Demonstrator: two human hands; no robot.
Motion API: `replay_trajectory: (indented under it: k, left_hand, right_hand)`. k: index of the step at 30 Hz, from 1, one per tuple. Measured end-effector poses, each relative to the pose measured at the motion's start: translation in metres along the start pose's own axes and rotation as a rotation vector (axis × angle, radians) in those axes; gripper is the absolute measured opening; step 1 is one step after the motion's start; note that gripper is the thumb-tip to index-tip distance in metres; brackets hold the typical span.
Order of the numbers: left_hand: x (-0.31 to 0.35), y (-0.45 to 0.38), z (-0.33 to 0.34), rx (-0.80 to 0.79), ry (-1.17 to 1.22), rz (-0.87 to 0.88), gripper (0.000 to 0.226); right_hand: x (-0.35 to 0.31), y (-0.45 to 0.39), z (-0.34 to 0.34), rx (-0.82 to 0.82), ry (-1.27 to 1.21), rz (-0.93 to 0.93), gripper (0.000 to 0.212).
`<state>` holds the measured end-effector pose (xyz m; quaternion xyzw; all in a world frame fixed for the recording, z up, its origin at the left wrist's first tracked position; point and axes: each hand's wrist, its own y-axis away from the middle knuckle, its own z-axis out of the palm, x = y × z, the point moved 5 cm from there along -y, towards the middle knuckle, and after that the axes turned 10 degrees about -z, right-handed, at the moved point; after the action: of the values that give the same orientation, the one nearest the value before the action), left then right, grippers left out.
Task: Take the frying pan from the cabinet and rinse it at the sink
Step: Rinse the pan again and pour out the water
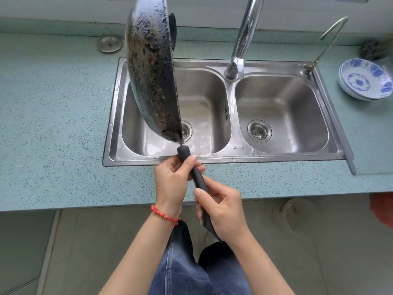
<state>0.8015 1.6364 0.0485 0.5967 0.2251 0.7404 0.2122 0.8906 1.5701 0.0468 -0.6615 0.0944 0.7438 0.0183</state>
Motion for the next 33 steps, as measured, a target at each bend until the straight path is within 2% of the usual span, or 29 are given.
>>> replay_trajectory:
  k: [6, 10, 16, 19, 23, 26, 31, 33]
  left_hand:
    - [0.001, 0.001, -0.001, -0.008, -0.003, -0.045, 0.016]
    - [0.000, 0.002, 0.001, 0.005, -0.040, -0.044, 0.018]
    - [-0.003, 0.000, 0.004, -0.008, 0.029, -0.090, 0.014]
    - [-0.001, -0.001, 0.001, -0.024, 0.088, -0.083, 0.013]
    - [0.000, -0.004, -0.005, -0.070, 0.175, -0.105, 0.012]
    - [0.002, -0.008, -0.010, -0.149, 0.240, -0.123, 0.011]
    - [0.011, -0.007, -0.012, -0.239, 0.331, -0.115, 0.011]
    - [0.016, -0.006, -0.013, -0.269, 0.358, -0.114, 0.013]
  right_hand:
    - [-0.006, 0.001, -0.001, 0.020, 0.075, -0.008, 0.024]
    - [-0.014, 0.000, -0.002, 0.023, 0.185, -0.064, 0.035]
    - [-0.018, -0.001, -0.013, 0.043, 0.429, -0.092, 0.034]
    - [-0.020, -0.003, -0.007, 0.036, 0.375, -0.073, 0.019]
    - [-0.019, -0.007, 0.004, 0.045, 0.360, 0.003, 0.034]
    - [-0.015, -0.008, 0.012, 0.039, 0.263, 0.078, 0.038]
    - [-0.017, -0.008, 0.025, -0.070, 0.033, 0.153, 0.022]
    - [-0.022, -0.009, 0.031, -0.110, -0.046, 0.141, 0.023]
